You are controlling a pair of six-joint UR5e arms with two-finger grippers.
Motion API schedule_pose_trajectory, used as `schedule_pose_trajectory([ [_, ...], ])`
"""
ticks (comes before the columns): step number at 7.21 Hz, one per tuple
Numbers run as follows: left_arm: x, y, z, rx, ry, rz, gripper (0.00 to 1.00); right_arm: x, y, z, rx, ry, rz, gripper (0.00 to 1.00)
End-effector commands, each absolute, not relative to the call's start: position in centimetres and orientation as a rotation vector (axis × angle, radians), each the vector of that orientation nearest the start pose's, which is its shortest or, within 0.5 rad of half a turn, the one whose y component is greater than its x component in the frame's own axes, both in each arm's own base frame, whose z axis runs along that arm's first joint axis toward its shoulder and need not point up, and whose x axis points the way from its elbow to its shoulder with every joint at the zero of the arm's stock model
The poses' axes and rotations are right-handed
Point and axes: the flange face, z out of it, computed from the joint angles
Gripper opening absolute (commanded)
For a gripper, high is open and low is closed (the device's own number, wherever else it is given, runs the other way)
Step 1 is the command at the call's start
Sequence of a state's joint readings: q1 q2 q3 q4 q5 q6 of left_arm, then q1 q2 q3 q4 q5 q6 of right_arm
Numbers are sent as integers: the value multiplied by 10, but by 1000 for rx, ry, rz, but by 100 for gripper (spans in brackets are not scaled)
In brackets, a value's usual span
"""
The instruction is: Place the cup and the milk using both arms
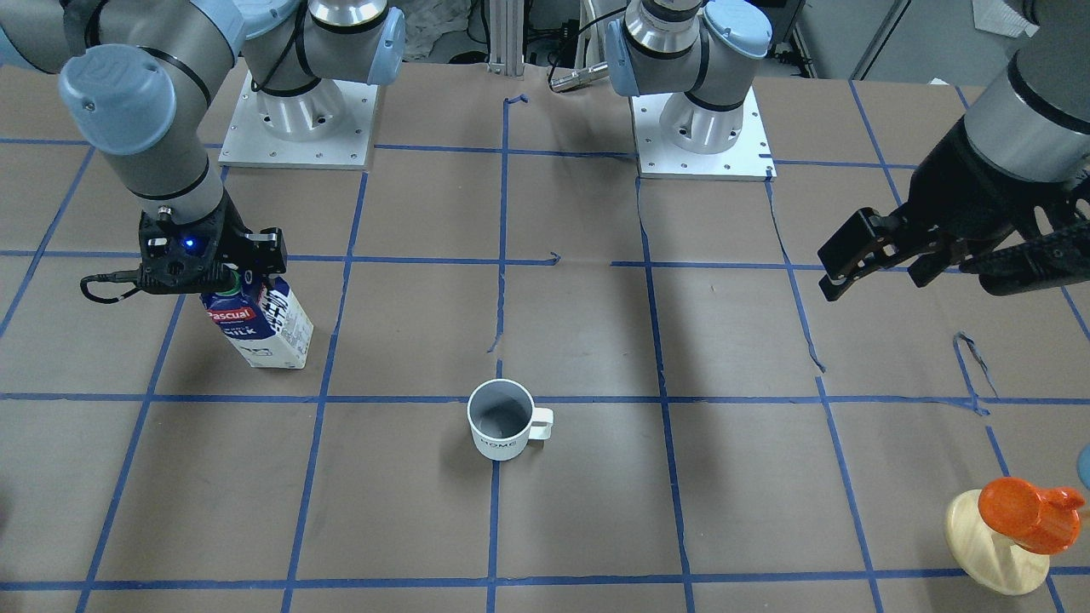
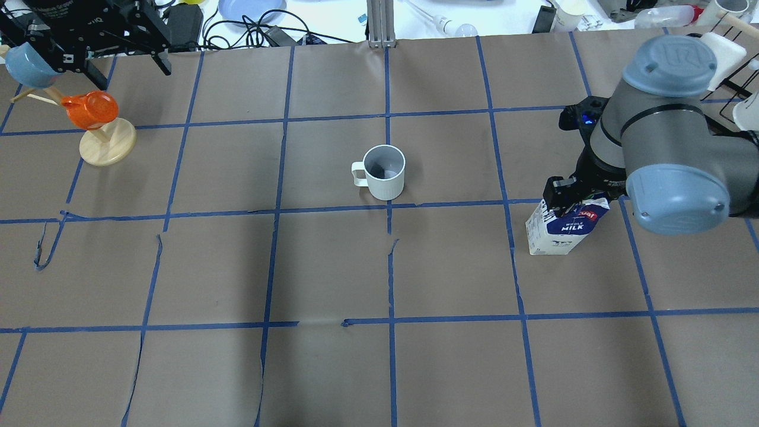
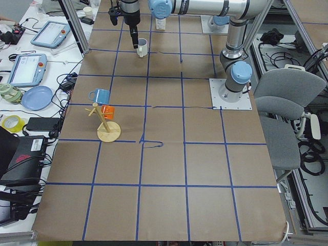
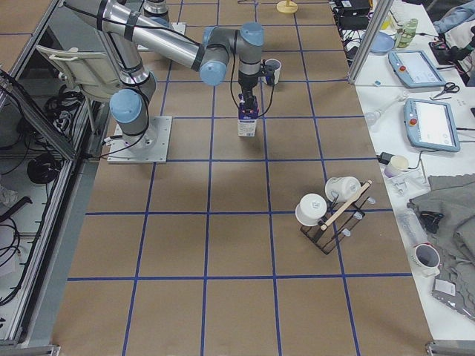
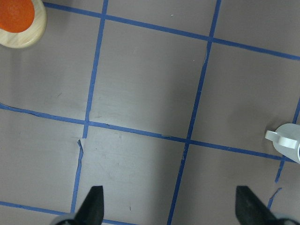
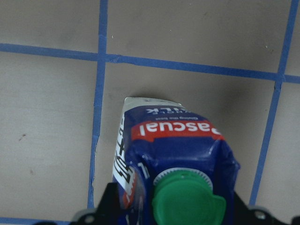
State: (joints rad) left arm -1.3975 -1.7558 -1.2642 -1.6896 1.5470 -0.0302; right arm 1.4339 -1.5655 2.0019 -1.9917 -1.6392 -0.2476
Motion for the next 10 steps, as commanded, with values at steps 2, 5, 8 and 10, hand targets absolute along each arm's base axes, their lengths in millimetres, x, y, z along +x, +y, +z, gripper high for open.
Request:
schedule_pose_trajectory([
  [2,-31,-576,526,-334,3143,5,100,64,-473,330,-171,3194,10,25],
  [5,-32,-570,535,-290,3139,-9,100,71,-497,369,-160,3158,-112,26],
  [8,-28,-567,534,-225,3120,22,100,133,-500,376,-188,3128,-138,28],
  [10,-29,-567,533,-223,3120,26,100,167,-496,365,-112,3120,-119,28],
])
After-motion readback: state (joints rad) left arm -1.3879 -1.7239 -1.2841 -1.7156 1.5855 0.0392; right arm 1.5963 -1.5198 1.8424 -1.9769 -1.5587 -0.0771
